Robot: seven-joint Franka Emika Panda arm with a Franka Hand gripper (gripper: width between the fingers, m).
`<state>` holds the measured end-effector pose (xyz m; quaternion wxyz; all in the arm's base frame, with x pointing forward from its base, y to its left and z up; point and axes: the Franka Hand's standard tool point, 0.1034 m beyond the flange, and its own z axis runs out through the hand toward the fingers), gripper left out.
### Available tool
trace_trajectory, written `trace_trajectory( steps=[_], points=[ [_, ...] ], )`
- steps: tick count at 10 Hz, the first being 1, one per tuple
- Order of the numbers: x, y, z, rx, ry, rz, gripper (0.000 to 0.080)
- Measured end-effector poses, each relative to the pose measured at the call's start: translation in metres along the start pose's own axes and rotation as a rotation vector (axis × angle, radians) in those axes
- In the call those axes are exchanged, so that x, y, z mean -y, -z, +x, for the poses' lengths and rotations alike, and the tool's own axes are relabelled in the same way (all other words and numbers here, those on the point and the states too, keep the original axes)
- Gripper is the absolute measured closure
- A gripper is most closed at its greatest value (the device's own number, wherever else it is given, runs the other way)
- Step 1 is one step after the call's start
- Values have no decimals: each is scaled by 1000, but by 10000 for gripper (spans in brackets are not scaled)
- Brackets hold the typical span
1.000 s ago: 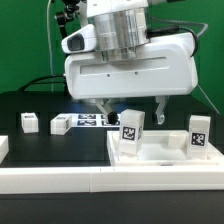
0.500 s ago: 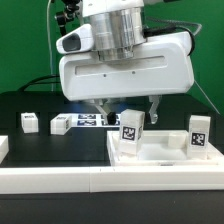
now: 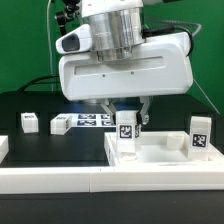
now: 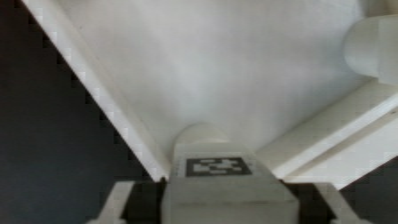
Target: Assemble square table
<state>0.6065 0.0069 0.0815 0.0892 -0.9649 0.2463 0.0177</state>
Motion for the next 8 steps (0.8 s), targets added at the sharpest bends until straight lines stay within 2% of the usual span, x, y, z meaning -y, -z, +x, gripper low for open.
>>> trace_trajectory(
  steps=[1,3,6,8],
  points=[
    [0,0,0,0,-59,3,506],
    [-3,1,3,15,-280,64,506],
    [-2,0,5,20,-437,93,506],
    [0,0,6,19,-529,98,506]
  ],
)
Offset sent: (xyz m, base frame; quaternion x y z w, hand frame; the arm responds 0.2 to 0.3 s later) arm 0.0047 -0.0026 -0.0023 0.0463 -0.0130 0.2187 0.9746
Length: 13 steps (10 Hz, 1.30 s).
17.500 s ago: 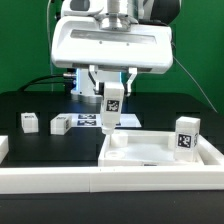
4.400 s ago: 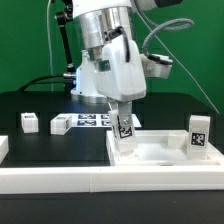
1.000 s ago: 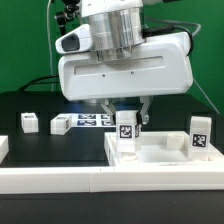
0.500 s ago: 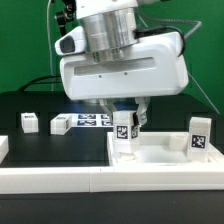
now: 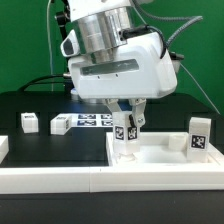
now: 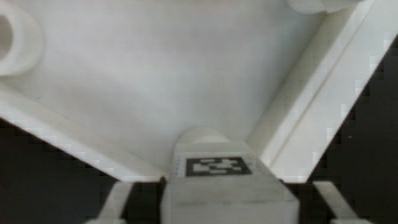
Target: Assemble square table
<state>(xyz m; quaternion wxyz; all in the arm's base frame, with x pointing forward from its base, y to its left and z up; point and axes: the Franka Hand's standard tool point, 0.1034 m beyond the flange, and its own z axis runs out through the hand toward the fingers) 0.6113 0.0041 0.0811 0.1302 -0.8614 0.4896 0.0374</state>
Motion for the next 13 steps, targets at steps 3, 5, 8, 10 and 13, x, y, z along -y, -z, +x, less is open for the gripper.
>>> trace_trajectory(
  steps=[3,5,8,10,13],
  points=[
    [1,0,-1,1,-186,1,506],
    [1,-1,-2,1,-304,0,506],
    [2,-1,2,19,-528,49,506],
    [5,-3,0,15,-668,54,506],
    [6,-3,-1,16,-683,53,409]
  ],
)
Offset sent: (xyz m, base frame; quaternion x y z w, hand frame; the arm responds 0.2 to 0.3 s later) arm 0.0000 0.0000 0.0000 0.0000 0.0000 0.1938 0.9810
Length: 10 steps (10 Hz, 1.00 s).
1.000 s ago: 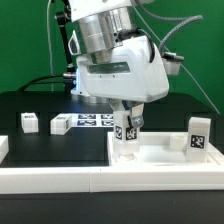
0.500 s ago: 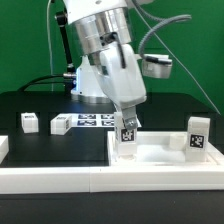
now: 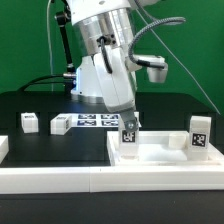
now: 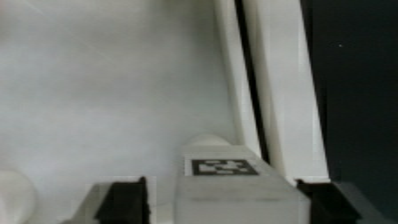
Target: Assemble square table
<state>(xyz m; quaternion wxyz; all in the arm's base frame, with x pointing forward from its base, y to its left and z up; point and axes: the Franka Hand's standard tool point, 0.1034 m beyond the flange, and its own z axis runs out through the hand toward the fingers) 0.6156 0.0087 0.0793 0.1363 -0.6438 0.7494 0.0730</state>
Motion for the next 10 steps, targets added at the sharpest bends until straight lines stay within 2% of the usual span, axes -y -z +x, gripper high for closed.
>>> trace_trajectory(
  steps=[1,2,3,4,5,10],
  points=[
    [0,0,0,0,23,0,272],
    [0,0,0,0,24,0,272],
    [-2,0,0,0,102,-22,171],
    [0,3,0,2,264,-63,156],
    [5,2,-1,-4,390,-68,156],
    [4,1,1,7,803,-74,151]
  ],
)
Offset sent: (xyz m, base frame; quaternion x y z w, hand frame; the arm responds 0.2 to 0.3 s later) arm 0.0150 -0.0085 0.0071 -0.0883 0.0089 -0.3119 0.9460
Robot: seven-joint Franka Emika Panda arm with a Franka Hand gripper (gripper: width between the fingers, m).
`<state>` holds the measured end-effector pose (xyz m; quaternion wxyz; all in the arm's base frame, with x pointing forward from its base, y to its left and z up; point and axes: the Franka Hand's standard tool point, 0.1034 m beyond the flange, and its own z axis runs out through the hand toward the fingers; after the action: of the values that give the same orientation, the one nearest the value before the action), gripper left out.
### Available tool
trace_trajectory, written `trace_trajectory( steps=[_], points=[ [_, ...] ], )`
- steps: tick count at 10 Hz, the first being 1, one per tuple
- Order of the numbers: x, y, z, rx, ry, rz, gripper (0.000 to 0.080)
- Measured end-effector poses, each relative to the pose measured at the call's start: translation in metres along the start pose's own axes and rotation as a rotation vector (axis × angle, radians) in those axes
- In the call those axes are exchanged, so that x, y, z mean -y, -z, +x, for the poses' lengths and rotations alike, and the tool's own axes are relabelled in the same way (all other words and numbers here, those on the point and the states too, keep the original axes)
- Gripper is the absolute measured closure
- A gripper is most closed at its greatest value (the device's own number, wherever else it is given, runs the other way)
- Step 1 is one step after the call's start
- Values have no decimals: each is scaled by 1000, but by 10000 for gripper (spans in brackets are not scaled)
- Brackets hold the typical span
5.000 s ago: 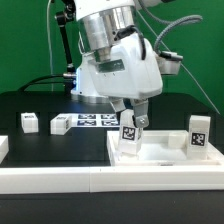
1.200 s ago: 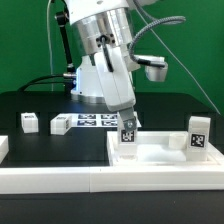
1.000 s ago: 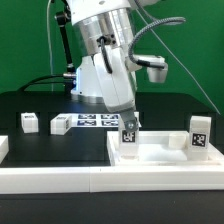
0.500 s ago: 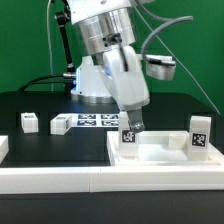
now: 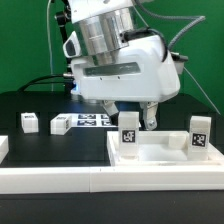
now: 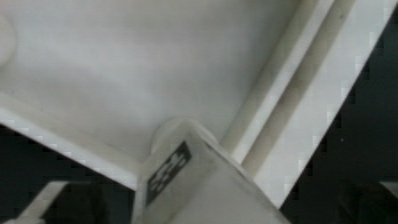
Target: Assemble square table
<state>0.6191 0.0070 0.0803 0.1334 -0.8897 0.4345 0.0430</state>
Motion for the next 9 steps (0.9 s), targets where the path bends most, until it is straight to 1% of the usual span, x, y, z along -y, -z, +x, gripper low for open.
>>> trace_trajectory(
  steps=[1,2,3,5,6,9],
  points=[
    [0,0,0,-1,32,-3,151],
    [-3,0,1,-21,218,-50,151],
    [-1,-1,1,-45,361,-85,151],
    [-1,-2,-1,-52,603,-137,151],
    [-1,-1,1,-57,717,-153,151],
    [-2,0,3,-47,855,-158,151]
  ],
)
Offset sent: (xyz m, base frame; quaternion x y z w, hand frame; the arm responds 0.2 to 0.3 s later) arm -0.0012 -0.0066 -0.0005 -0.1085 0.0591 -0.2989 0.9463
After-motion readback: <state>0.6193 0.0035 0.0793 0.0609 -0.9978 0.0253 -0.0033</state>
